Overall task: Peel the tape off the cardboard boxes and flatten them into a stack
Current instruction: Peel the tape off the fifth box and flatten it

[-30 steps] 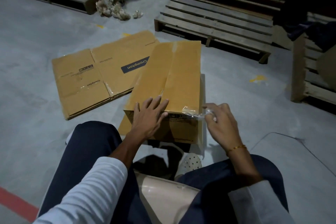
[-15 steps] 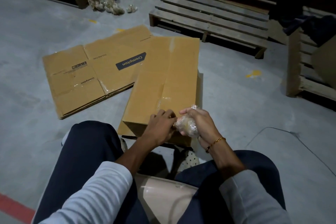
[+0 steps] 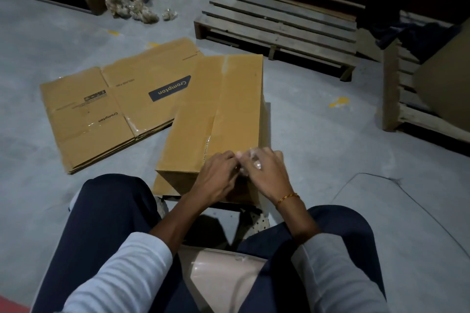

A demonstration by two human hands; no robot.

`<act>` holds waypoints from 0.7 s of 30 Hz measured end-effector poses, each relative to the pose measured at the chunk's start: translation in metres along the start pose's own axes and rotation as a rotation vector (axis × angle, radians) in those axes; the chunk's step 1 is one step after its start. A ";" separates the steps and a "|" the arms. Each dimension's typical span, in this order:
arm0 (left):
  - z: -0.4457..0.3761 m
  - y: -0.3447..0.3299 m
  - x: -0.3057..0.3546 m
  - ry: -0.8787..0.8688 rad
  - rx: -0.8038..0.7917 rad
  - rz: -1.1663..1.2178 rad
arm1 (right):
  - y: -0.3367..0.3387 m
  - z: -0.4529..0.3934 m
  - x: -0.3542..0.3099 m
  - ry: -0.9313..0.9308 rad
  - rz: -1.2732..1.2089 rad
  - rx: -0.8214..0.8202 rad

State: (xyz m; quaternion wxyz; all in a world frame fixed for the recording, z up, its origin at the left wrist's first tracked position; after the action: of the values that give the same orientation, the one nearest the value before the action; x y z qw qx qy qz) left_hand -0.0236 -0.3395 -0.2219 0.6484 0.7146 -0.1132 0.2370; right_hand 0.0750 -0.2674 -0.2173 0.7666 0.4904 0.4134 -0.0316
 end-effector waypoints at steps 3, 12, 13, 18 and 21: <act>-0.001 0.011 -0.009 0.064 0.038 0.135 | -0.009 0.003 -0.011 0.115 -0.055 -0.066; -0.007 0.044 -0.009 0.183 0.010 0.458 | 0.001 0.011 -0.028 0.286 0.005 0.010; -0.007 0.047 -0.008 0.182 0.004 0.467 | 0.002 0.013 -0.031 0.301 0.029 0.057; 0.000 0.046 -0.005 0.228 -0.169 0.625 | 0.008 0.015 -0.027 0.197 -0.194 0.211; 0.006 0.058 -0.007 0.253 -0.165 0.774 | 0.006 0.009 0.005 -0.056 -0.411 0.216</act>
State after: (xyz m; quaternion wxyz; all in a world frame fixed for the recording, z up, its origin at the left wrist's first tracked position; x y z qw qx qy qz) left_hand -0.0554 -0.3545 -0.1753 0.5753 0.5303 -0.3116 0.5393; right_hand 0.0861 -0.2699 -0.2145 0.6983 0.4739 0.4773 -0.2447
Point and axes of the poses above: each hand's wrist, its own z-axis away from the middle knuckle, its own y-axis out of the back of the hand, x = y × z, the point moved 9 cm from there along -z, towards the middle knuckle
